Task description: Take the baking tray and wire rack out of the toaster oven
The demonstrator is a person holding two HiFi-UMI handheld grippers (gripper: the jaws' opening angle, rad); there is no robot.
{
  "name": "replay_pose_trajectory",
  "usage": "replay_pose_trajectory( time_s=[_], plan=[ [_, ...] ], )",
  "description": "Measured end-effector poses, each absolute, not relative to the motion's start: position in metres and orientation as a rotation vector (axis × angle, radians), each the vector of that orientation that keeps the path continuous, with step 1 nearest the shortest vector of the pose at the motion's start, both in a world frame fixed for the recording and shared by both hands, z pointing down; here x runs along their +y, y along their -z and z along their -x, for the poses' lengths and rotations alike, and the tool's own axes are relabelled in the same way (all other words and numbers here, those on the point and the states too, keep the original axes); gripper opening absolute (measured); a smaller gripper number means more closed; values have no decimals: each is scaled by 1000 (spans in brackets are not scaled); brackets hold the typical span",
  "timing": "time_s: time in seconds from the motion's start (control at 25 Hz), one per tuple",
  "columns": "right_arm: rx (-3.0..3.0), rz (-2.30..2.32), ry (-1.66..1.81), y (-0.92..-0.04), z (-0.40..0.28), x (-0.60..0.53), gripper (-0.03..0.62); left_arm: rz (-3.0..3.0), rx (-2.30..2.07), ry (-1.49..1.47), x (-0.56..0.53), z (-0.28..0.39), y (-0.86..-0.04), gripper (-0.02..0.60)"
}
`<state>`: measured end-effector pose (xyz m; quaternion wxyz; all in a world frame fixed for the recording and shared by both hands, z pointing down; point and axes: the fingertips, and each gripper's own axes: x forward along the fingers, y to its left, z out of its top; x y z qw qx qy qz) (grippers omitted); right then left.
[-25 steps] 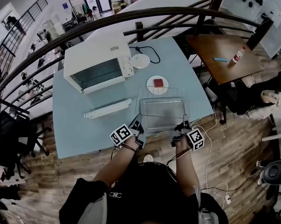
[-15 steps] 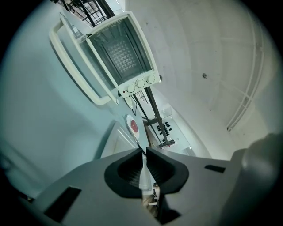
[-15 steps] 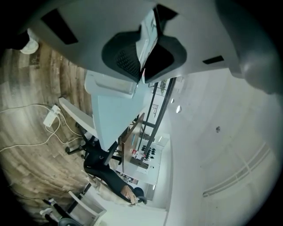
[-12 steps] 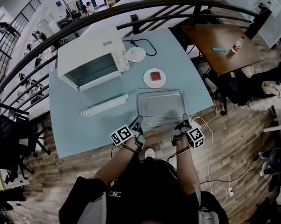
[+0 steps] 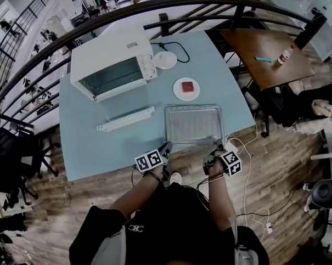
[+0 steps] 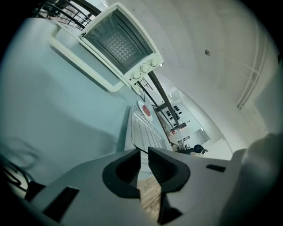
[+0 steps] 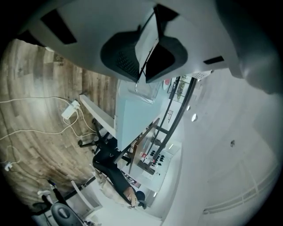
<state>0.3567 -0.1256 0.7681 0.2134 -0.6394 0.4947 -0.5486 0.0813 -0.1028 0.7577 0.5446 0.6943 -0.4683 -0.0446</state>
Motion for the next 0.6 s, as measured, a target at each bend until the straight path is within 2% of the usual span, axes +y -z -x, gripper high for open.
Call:
replay_pose_trajectory(
  time_s=[0.6],
  plan=[
    [1576,2172,1504,-776,-359,-134,105,-1832,-1303,-388,-100,-84,-773,110]
  ],
)
